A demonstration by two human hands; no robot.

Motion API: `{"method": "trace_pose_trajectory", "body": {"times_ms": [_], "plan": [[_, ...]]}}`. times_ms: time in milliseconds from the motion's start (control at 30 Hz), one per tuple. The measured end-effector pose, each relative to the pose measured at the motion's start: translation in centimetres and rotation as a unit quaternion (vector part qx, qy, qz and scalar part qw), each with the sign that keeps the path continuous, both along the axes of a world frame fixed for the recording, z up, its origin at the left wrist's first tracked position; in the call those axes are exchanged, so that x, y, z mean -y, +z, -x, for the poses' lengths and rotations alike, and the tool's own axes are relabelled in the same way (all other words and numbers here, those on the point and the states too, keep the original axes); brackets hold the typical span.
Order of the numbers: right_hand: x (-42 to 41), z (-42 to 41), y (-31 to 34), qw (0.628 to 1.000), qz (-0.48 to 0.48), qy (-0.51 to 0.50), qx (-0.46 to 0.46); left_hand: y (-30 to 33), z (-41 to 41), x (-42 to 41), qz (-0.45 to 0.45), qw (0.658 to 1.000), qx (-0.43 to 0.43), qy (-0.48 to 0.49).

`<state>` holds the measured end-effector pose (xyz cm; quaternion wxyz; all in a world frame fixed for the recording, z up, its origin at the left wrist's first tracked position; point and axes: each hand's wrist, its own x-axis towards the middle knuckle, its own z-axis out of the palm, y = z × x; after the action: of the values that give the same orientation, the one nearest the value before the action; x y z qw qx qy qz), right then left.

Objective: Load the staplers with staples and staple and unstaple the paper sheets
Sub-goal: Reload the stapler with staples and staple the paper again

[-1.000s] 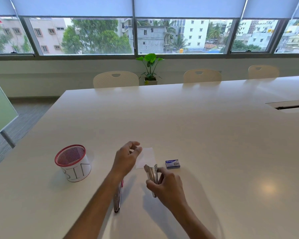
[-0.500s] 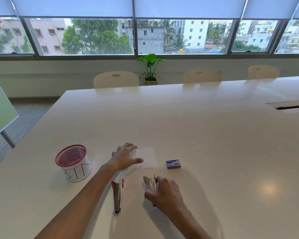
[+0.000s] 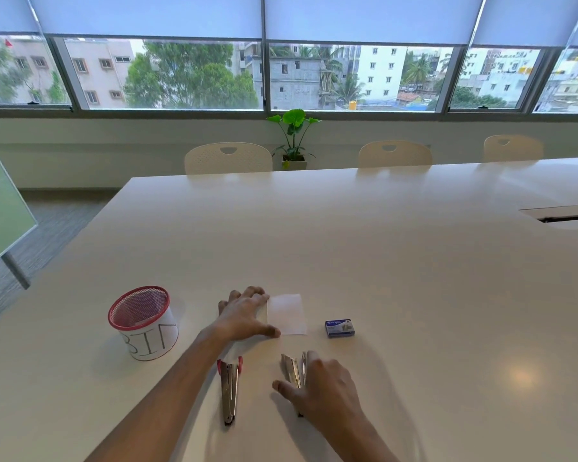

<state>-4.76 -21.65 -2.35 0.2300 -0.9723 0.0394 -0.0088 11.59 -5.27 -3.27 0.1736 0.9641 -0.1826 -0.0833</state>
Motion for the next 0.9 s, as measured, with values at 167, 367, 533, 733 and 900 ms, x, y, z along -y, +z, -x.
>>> {"method": "trace_pose_trajectory", "body": {"times_ms": [167, 367, 533, 733, 900], "plan": [[1.1, -2.0, 2.0, 0.995, 0.013, -0.013, 0.094, -0.3, 0.0, -0.1, 0.013, 1.000, 0.001, 0.003], [2.5, -8.0, 3.3, 0.994, -0.009, 0.018, 0.111, -0.3, 0.2, -0.1, 0.023, 1.000, 0.006, 0.007], [3.2, -11.7, 2.8, 0.996, 0.008, 0.078, 0.031, -0.4, 0.3, -0.3, 0.037, 0.999, 0.002, 0.007], [3.3, -13.0, 2.0, 0.992, 0.040, 0.119, -0.015, -0.5, 0.3, -0.3, 0.043, 0.999, 0.000, 0.010], [3.6, -12.9, 1.6, 0.992, 0.034, 0.117, 0.028, -0.4, 0.3, -0.4, 0.076, 0.997, -0.001, 0.017]]}}
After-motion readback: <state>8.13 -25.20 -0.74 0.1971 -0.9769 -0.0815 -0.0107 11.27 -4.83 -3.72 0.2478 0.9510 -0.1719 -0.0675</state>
